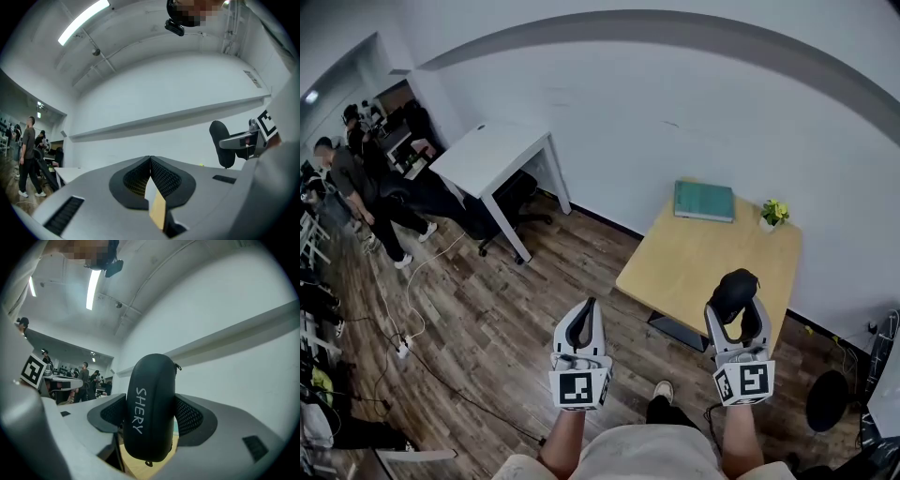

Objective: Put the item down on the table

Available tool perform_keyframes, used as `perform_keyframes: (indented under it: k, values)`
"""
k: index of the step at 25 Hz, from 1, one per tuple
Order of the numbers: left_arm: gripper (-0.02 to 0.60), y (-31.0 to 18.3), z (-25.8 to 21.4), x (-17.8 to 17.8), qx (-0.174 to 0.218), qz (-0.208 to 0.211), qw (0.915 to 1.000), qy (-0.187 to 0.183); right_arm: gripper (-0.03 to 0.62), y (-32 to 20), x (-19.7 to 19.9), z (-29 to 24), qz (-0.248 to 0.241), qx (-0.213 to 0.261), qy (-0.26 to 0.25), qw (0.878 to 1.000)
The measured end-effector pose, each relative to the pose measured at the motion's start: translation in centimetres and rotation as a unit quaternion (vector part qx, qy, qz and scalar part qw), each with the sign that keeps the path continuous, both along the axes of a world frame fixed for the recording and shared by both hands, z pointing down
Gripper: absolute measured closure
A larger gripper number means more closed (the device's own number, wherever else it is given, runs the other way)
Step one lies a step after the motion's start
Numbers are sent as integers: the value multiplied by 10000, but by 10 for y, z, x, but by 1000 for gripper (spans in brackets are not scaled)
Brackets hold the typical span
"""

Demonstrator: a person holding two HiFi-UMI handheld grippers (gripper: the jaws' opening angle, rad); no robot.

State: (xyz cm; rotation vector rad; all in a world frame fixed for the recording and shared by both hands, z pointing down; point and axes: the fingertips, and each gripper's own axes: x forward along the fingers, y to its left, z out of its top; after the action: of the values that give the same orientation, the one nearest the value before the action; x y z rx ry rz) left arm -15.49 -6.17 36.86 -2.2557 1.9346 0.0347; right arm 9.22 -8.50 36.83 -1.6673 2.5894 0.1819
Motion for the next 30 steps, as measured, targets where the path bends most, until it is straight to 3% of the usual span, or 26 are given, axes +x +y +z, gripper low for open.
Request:
perform_keyframes:
  k: [15,30]
  values:
    - [574,-132,-13,98,31,171,9996,-225,260,-126,87,4,-12,-111,-80,9999]
    - [574,-199,-1,102,-108,126,9994,-313,260,-196,85,16,-117,-202,-103,9997]
